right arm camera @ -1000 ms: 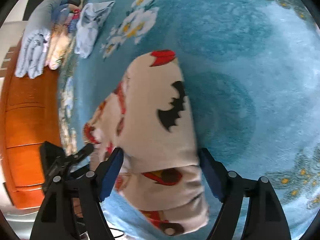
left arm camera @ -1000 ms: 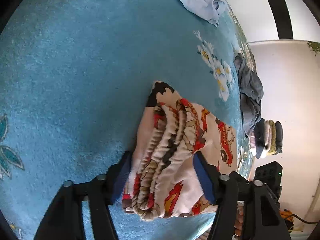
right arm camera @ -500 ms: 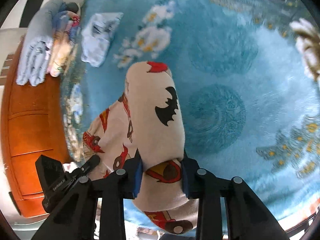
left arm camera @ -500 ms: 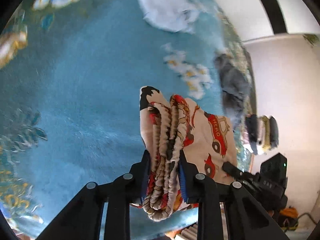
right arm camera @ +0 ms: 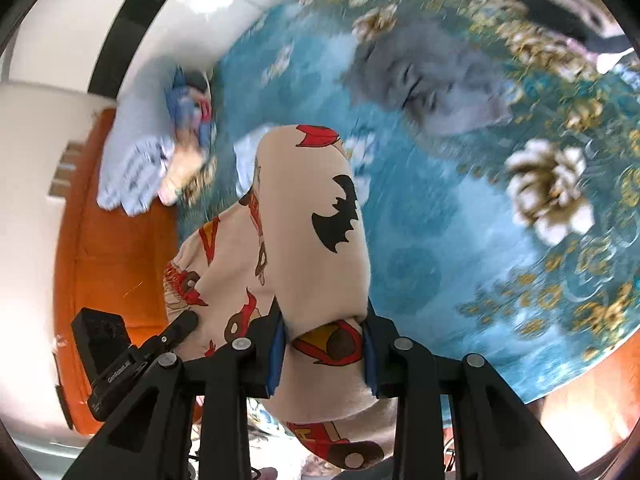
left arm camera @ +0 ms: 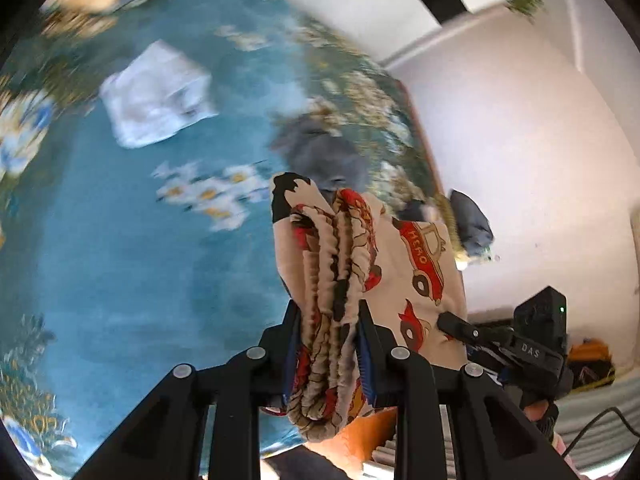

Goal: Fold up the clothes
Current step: 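Carry the lifted pajamas with both grippers over the stack of folded towels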

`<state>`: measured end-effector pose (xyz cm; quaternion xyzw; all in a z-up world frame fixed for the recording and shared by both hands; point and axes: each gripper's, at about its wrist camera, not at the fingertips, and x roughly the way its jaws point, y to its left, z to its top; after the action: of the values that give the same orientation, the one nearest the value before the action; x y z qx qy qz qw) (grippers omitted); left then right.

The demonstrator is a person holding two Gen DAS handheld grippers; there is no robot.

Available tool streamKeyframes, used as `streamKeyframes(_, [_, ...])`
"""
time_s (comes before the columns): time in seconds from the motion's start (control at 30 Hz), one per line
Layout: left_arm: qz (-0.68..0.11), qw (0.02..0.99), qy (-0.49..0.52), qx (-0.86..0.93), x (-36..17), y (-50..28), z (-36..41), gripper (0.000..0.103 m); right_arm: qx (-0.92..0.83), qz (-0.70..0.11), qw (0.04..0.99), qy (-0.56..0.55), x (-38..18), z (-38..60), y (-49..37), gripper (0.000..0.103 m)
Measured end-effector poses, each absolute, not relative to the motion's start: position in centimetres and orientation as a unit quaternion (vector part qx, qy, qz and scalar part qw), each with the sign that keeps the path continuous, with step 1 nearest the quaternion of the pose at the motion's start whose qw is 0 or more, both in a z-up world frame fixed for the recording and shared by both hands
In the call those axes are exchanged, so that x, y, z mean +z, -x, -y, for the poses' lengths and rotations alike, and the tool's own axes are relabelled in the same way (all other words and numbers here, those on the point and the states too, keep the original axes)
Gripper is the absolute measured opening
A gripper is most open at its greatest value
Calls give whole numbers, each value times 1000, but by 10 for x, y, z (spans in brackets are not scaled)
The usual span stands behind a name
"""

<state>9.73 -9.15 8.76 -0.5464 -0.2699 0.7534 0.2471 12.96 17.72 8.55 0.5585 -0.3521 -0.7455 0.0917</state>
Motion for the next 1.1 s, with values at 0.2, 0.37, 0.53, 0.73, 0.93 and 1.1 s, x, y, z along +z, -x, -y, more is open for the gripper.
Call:
streamKeyframes(0.2, [213, 266, 528, 778, 125, -65, -29, 27, -765, 380, 106, -509, 112, -289, -123, 33])
streamKeyframes(0.37, [222, 254, 517, 787, 136, -40, -171, 27, -765, 388, 135, -496, 108, -428, -94, 33])
streamKeyframes(0.53, [203, 283, 541, 766, 149, -12, -336, 27, -778, 360, 123, -501, 133, -565, -73, 33])
streamKeyframes(0.73, [177, 316, 535, 764, 177, 31, -483, 27, -796, 331, 122, -492, 166, -700, -39, 34])
streamKeyframes(0.93, [178, 323, 536, 760, 178, 84, -553, 27, -809, 320, 111, -480, 186, -800, 15, 33])
streamKeyframes(1.1, [214, 306, 553, 745, 140, 123, -584, 27, -799, 331, 113, -489, 178, -853, 67, 34])
